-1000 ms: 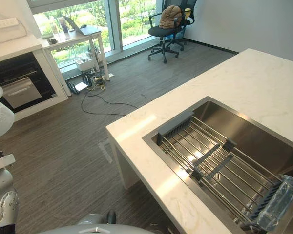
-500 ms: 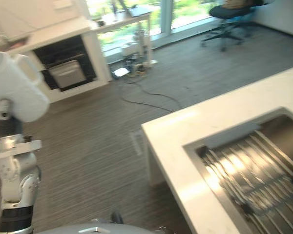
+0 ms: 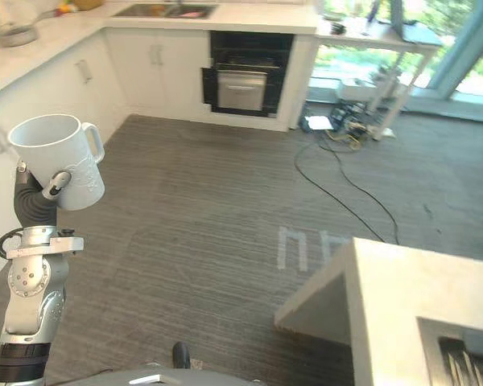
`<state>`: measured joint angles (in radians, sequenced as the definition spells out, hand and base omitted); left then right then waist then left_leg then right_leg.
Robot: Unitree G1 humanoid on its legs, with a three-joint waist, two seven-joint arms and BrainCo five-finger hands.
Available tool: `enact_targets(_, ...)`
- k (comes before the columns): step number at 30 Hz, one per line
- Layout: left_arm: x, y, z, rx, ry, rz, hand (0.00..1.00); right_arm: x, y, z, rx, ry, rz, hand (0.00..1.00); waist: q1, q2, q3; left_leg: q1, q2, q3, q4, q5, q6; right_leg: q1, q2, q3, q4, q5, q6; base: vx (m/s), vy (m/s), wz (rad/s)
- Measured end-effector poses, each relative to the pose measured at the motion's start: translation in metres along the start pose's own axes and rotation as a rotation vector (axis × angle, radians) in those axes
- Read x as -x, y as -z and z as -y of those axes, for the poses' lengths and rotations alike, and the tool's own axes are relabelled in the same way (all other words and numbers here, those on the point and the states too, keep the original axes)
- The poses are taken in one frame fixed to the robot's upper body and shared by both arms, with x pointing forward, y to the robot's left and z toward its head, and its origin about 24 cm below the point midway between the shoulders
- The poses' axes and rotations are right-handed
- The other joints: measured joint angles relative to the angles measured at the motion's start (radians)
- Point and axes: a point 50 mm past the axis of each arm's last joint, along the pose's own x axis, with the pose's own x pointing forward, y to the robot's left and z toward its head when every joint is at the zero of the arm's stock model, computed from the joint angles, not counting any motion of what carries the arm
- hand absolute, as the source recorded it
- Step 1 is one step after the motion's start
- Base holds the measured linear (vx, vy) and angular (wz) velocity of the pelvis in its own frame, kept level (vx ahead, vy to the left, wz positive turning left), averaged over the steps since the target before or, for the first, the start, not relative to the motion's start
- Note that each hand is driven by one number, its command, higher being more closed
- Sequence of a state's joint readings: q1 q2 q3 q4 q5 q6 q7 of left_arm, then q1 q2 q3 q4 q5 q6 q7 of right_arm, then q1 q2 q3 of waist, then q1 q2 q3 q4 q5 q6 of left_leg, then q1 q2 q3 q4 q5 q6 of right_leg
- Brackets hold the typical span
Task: Walk over to the sink, pick up the cup, carry it to the dishwasher, place the cup inside the dishwasher, then close the dishwasher door
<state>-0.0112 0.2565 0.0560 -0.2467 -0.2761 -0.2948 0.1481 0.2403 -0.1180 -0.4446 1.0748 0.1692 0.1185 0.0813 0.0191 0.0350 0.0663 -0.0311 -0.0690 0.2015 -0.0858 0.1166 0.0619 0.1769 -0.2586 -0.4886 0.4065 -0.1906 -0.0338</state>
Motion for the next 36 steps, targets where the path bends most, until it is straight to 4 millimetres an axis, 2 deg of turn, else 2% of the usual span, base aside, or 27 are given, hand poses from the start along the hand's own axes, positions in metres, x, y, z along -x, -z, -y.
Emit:
enact_targets(1, -0.001, 0.002, 0.017, 0.043, 0.063, -0.005, 1.0, 0.002, 0.0, 0.008, -0.008, 0.012, 0.007, 0.0, -0.017, 0.015, -0.005, -0.002, -0.02, -0.064, 0.0, -0.011, 0.009, -0.051, 0.023, 0.132, 0.124, 0.041, -0.121, -0.02, 0.195, 1.85)
enact_targets(2, -0.003, 0.004, 0.029, 0.07, 0.108, -0.006, 1.0, 0.003, 0.004, 0.009, -0.021, 0.015, 0.0, 0.0, -0.032, 0.04, -0.005, -0.002, -0.018, -0.1, -0.001, -0.036, 0.001, -0.082, 0.064, 0.227, 0.161, 0.053, -0.124, 0.12, 0.141, 3.08)
enact_targets(3, -0.016, 0.0, 0.06, 0.131, 0.236, 0.035, 1.0, 0.003, 0.025, -0.012, -0.078, -0.044, -0.051, 0.0, -0.081, -0.077, -0.004, -0.11, -0.071, -0.114, 0.385, -0.199, 0.08, -0.148, 0.08, 0.474, 0.189, -0.014, -0.008, 0.13, 0.036, 2.61)
enact_targets(4, -0.019, -0.001, 0.069, 0.159, 0.259, 0.045, 1.0, 0.003, 0.031, -0.015, -0.069, -0.062, -0.068, 0.0, -0.082, -0.076, -0.001, -0.124, -0.025, -0.129, 0.537, -0.289, 0.072, -0.171, 0.112, 0.519, 0.205, -0.046, 0.042, 0.14, 0.002, 2.3)
enact_targets(5, -0.019, 0.0, 0.078, 0.19, 0.272, 0.043, 1.0, 0.004, 0.03, -0.01, -0.091, -0.06, -0.059, 0.0, -0.086, -0.042, 0.007, -0.1, 0.026, -0.136, 0.536, -0.374, 0.05, -0.18, 0.153, 0.533, 0.211, -0.075, 0.069, 0.06, -0.034, 0.71)
enact_targets(6, -0.014, 0.014, 0.088, 0.224, 0.261, -0.033, 1.0, 0.004, 0.033, -0.012, -0.056, -0.071, -0.08, 0.0, -0.076, -0.083, 0.018, -0.056, -0.008, -0.157, 0.532, -0.373, 0.027, -0.191, 0.146, 0.622, 0.242, -0.138, 0.1, 0.06, -0.057, 0.63)
enact_targets(7, -0.009, 0.022, 0.097, 0.249, 0.263, -0.088, 1.0, 0.005, 0.037, -0.017, -0.015, -0.088, -0.095, 0.0, -0.08, -0.074, 0.006, -0.032, -0.001, -0.178, 0.492, -0.364, 0.033, -0.232, 0.18, 0.626, 0.231, -0.161, 0.108, 0.08, -0.059, 0.45)
enact_targets(9, -0.006, 0.022, 0.105, 0.263, 0.282, -0.1, 1.0, 0.005, 0.038, -0.026, -0.011, -0.114, -0.101, 0.0, -0.089, -0.066, 0.002, -0.009, 0.028, -0.155, 0.425, -0.34, 0.018, -0.285, 0.209, 0.637, 0.16, -0.146, 0.11, 0.1, -0.085, 0.51)
enact_targets(10, -0.007, 0.022, 0.108, 0.269, 0.286, -0.101, 1.0, 0.005, 0.036, -0.027, 0.016, -0.121, -0.098, 0.0, -0.107, -0.067, -0.001, 0.018, 0.059, -0.093, 0.376, -0.306, 0.017, -0.29, 0.205, 0.62, 0.022, -0.066, 0.116, 0.11, -0.125, 0.49)
enact_targets(11, -0.008, 0.022, 0.108, 0.268, 0.283, -0.1, 1.0, 0.005, 0.037, -0.028, 0.021, -0.126, -0.1, 0.0, -0.108, -0.072, -0.004, 0.023, 0.058, -0.087, 0.369, -0.301, 0.017, -0.29, 0.201, 0.615, -0.001, -0.042, 0.116, 0.12, -0.15, 0.23)
enact_targets(12, -0.008, 0.022, 0.107, 0.269, 0.27, -0.101, 1.0, 0.007, 0.043, -0.032, 0.016, -0.142, -0.117, 0.0, -0.099, -0.085, -0.012, 0.05, 0.055, -0.069, 0.354, -0.3, 0.015, -0.284, 0.192, 0.605, -0.095, 0.08, 0.109, 0.2, -0.182, -0.23)
enact_targets(13, -0.009, 0.022, 0.105, 0.265, 0.245, -0.102, 1.0, 0.008, 0.048, -0.031, -0.004, -0.137, -0.128, 0.0, -0.093, -0.098, -0.039, 0.063, 0.056, -0.06, 0.353, -0.314, -0.004, -0.272, 0.189, 0.599, -0.151, 0.169, 0.117, 0.23, -0.177, -0.31)
enact_targets(15, -0.011, 0.02, 0.106, 0.271, 0.242, -0.093, 1.0, 0.008, 0.049, -0.028, -0.01, -0.13, -0.13, 0.0, -0.095, -0.092, -0.062, 0.066, 0.08, -0.052, 0.342, -0.321, -0.02, -0.248, 0.208, 0.588, -0.219, 0.18, 0.11, 0.18, -0.125, -0.28)
enact_targets(16, -0.015, 0.018, 0.106, 0.273, 0.238, -0.079, 1.0, 0.008, 0.045, -0.027, -0.013, -0.131, -0.12, 0.0, -0.094, -0.096, -0.071, 0.071, 0.099, -0.038, 0.341, -0.328, -0.037, -0.238, 0.226, 0.594, -0.258, 0.194, 0.102, 0.14, -0.124, -0.39)
enact_targets(17, -0.017, 0.016, 0.107, 0.273, 0.237, -0.071, 1.0, 0.007, 0.04, -0.029, -0.04, -0.139, -0.106, 0.0, -0.099, -0.088, -0.069, 0.08, 0.113, -0.022, 0.329, -0.321, -0.056, -0.231, 0.241, 0.602, -0.285, 0.212, 0.09, 0.12, -0.124, -0.38)
enact_targets(19, -0.019, 0.015, 0.108, 0.279, 0.235, -0.063, 1.0, 0.008, 0.039, -0.028, -0.059, -0.158, -0.109, 0.0, -0.109, -0.084, -0.068, 0.115, 0.12, 0.004, 0.284, -0.305, -0.079, -0.219, 0.251, 0.619, -0.304, 0.221, 0.083, 0.09, -0.117, -0.35)
enact_targets(26, -0.023, 0.015, 0.109, 0.297, 0.213, -0.061, 1.0, 0.008, 0.039, -0.028, -0.115, -0.183, -0.116, 0.0, -0.126, -0.076, -0.069, 0.158, 0.13, 0.047, 0.236, -0.299, -0.071, -0.179, 0.269, 0.655, -0.363, 0.255, 0.076, -0.03, -0.027, -0.19)
enact_targets(36, -0.02, 0.021, 0.108, 0.306, 0.155, -0.086, 1.0, 0.009, 0.036, -0.029, -0.106, -0.208, -0.097, 0.0, -0.127, -0.074, -0.067, 0.213, 0.139, 0.142, 0.189, -0.272, -0.087, -0.163, 0.293, 0.731, -0.448, 0.309, 0.068, -0.03, -0.013, -0.29)
